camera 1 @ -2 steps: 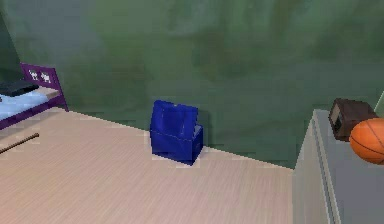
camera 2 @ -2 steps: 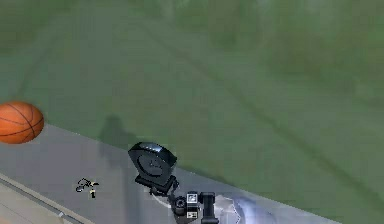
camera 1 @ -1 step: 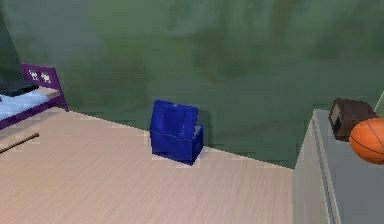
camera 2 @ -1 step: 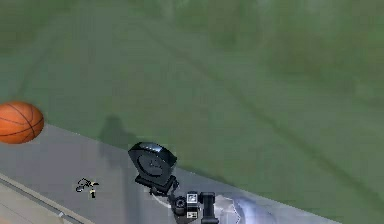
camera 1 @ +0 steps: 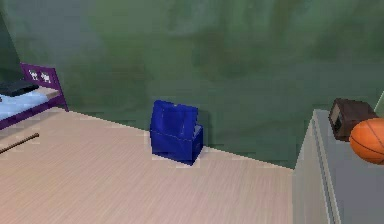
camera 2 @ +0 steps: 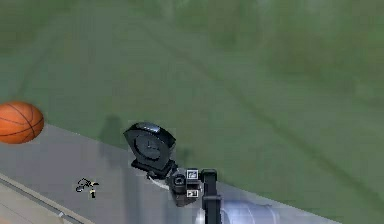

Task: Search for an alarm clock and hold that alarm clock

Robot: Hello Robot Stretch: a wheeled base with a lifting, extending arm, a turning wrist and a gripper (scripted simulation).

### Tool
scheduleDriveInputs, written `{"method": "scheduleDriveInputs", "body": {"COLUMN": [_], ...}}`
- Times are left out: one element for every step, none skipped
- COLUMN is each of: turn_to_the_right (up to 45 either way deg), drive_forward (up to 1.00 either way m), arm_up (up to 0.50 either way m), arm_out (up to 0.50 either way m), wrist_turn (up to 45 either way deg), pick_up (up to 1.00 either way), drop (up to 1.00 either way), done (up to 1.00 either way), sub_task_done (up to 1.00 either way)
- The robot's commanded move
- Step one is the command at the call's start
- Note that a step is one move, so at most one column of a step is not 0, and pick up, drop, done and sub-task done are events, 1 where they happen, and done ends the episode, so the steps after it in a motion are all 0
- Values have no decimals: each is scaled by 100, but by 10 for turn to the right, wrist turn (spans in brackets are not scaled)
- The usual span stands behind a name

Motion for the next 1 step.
{"method": "scheduleDriveInputs", "body": {"turn_to_the_right": [0], "drive_forward": [0], "arm_up": [0], "arm_out": [0], "wrist_turn": [0], "pick_up": [0], "drop": [0], "done": [100], "sub_task_done": [0]}}
